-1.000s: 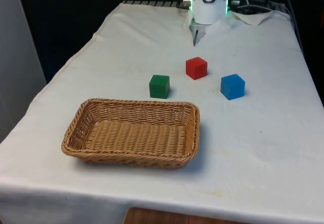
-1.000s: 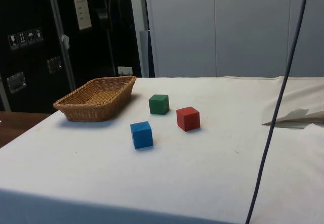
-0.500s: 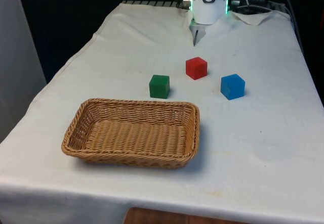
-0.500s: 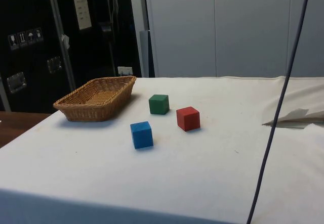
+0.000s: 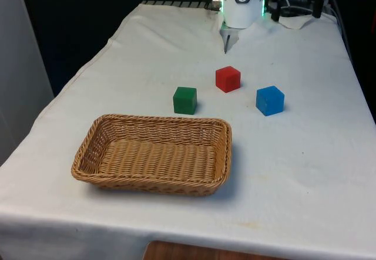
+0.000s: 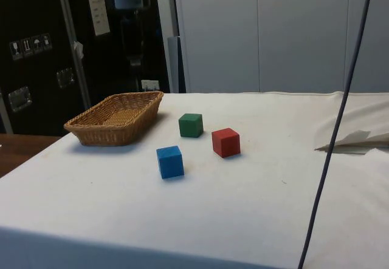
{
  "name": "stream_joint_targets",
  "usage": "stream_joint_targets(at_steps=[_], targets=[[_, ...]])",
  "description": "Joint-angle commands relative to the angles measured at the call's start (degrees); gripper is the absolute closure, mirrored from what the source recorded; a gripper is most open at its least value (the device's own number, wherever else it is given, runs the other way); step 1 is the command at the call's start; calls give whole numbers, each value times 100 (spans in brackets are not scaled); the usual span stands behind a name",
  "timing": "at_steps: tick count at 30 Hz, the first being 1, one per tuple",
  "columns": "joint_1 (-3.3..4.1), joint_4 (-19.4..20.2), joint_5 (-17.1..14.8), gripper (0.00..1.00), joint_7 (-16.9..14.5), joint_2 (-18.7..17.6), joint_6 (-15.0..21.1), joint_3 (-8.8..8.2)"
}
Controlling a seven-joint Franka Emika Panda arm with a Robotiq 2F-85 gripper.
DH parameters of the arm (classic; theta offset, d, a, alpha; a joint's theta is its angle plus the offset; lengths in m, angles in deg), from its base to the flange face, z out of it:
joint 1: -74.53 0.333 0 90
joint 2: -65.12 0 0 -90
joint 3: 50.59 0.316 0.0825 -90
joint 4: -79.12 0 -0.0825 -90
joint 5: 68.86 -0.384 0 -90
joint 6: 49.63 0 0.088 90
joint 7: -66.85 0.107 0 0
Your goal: Pick up the blue cube and place it into the basket.
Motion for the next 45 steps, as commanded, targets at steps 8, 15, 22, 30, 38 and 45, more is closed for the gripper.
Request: stream_joint_targets(at_steps=[8, 15, 22, 30, 38, 45], targets=[[-11, 292, -126, 0, -418, -120, 481, 11], [-17, 395, -178, 0, -733, -269, 751, 17], [-23, 458, -264, 0, -1043, -435, 951, 17], [-52, 498, -246, 0, -1415, -722, 1060, -40], [-86, 516, -201, 0, -1650, -980, 1100, -155], [-69, 567, -74, 0, -1656, -1117, 1197, -304]])
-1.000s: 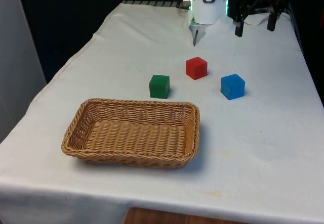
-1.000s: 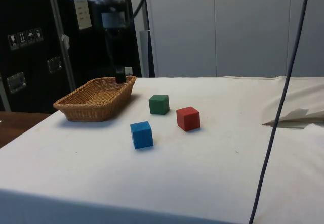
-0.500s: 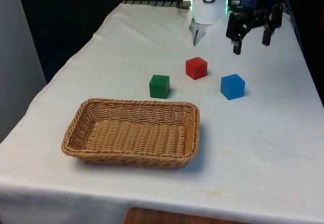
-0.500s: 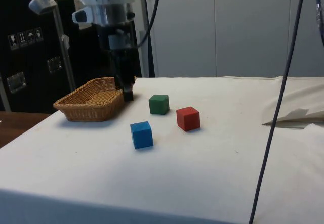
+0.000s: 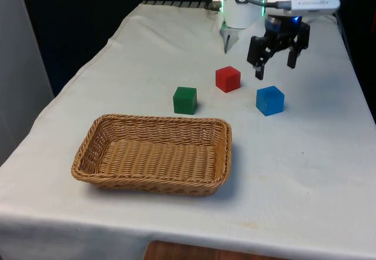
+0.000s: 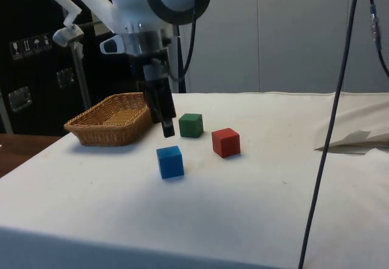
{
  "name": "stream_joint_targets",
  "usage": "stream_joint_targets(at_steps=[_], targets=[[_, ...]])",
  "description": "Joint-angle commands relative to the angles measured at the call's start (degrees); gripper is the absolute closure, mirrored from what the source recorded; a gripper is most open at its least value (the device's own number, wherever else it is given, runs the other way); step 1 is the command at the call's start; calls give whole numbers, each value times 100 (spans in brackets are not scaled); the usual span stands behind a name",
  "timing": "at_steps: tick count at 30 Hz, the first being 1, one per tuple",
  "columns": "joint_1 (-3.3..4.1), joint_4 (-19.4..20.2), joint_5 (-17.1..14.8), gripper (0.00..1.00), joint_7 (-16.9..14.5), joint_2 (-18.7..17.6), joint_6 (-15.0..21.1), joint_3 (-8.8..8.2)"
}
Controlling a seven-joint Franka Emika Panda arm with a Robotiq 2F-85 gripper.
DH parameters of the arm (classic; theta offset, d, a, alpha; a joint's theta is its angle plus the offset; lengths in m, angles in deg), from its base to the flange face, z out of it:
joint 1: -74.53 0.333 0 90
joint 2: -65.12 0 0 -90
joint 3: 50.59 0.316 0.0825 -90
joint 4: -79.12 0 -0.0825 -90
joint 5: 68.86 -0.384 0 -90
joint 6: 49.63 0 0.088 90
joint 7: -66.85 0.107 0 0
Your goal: Pick up the blue cube and place it into the basket.
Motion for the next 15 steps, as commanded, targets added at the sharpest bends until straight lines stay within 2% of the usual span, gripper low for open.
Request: stream_joint_targets(at_steps=[1, 2, 10, 12, 13, 15], targets=[[6, 29, 74, 0, 40, -29, 115, -46], [0, 6, 6, 0, 0, -17, 17, -29], [40, 109, 172, 0, 264, -201, 458, -189], [0, 103, 86, 0, 189, -206, 407, -138], [17, 126, 126, 0, 264, -223, 527, -166], [0, 143, 86, 0, 246, -235, 567, -149]])
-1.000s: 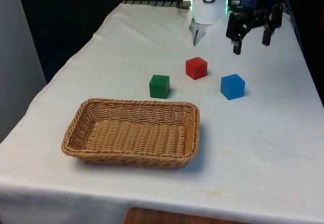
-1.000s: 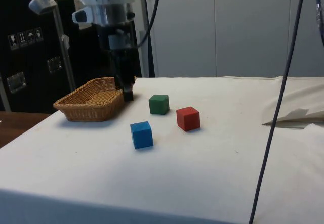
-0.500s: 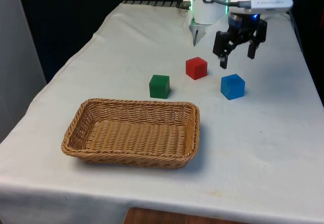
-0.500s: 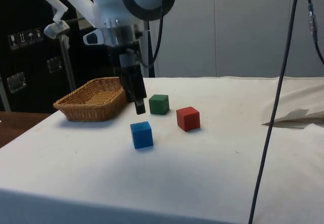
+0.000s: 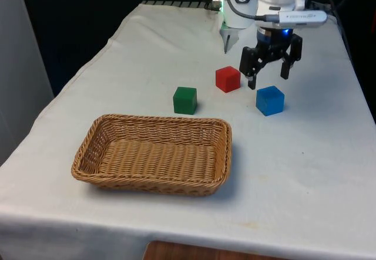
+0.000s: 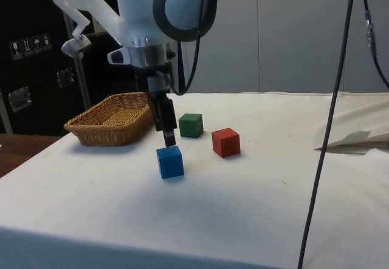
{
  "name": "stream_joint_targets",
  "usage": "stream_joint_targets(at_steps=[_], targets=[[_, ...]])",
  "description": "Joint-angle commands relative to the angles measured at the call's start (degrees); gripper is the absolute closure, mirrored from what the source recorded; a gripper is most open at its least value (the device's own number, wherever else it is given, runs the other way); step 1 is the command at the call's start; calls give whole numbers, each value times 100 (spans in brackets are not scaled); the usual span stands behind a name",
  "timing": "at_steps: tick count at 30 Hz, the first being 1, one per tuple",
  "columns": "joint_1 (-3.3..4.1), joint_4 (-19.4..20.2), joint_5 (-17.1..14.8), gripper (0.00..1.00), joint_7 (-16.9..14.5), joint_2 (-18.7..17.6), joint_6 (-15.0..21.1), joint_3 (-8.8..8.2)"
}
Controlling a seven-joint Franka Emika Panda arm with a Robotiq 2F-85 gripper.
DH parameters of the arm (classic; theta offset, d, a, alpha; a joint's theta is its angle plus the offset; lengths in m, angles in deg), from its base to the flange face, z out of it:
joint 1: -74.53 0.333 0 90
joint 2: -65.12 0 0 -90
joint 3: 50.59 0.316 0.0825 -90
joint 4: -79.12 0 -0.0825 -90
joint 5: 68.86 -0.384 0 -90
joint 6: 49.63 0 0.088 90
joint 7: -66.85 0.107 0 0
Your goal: Pick up the blue cube and place it into the basket.
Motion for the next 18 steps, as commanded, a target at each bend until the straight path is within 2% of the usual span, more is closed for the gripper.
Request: stream_joint_targets(at_steps=[1, 4, 5, 6, 13, 14, 15, 18], targets=[[0, 34, -23, 0, 17, 6, 97, 0], [-6, 80, -109, 0, 6, -11, 212, 40], [6, 40, -63, 0, 6, -6, 92, 11], [-6, 92, -138, 0, 0, -29, 252, 52], [-34, 155, -407, 0, -103, -195, 596, 138], [11, 155, -321, 0, -52, -160, 516, 74], [-34, 149, -441, 0, -120, -223, 625, 143], [-46, 132, -510, 0, -172, -327, 739, 143]])
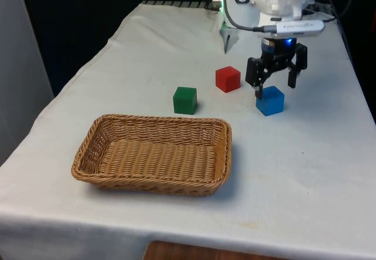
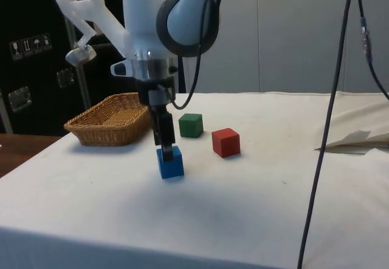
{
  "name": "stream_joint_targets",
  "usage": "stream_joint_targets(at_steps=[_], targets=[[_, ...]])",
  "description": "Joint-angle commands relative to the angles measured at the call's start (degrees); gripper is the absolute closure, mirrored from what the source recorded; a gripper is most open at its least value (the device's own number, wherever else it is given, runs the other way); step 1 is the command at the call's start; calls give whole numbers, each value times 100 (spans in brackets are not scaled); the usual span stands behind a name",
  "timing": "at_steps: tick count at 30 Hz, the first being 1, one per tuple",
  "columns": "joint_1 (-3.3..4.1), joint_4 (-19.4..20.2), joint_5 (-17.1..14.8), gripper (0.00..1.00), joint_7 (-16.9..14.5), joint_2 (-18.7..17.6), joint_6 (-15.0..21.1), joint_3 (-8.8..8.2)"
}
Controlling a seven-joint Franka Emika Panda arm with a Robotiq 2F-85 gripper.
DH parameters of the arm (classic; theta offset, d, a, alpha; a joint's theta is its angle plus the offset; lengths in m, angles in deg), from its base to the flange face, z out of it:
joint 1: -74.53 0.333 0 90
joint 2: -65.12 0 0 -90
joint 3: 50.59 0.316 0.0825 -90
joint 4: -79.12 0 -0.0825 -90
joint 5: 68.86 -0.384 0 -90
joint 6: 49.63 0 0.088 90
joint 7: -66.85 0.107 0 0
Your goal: Pick up the blue cube and place it into the basket.
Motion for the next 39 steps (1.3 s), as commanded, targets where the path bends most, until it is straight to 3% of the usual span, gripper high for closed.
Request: stream_joint_targets(at_steps=[1, 3, 4, 5, 10, 11, 12, 13, 20, 21, 22, 24, 27, 28, 30, 31, 33, 39], targets=[[-52, -11, -97, 0, -74, -63, 80, 63], [-46, -23, -126, 0, -97, -132, 126, 63], [0, 0, -40, 0, -23, -57, 40, 0], [-46, -29, -138, 0, -109, -166, 149, 63], [-97, -52, -160, 0, -172, -395, 321, 52], [-97, -63, -155, 0, -178, -430, 332, 46], [-29, -46, -74, 0, -86, -378, 281, -29], [-97, -74, -155, 0, -183, -464, 344, 29], [-120, -115, -126, 0, -166, -550, 355, -17], [-74, -132, -74, 0, -120, -561, 338, -69], [-115, -115, -120, 0, -160, -550, 355, -29], [-109, -115, -103, 3, -143, -550, 350, -46], [-109, -120, -92, 30, -132, -550, 344, -52], [-103, -120, -92, 54, -126, -550, 344, -57], [-92, -132, -74, 76, -120, -561, 332, -69], [-103, -120, -86, 76, -120, -550, 344, -63], [-97, -120, -86, 97, -115, -550, 344, -69], [-97, -120, -80, 99, -109, -550, 338, -74]])
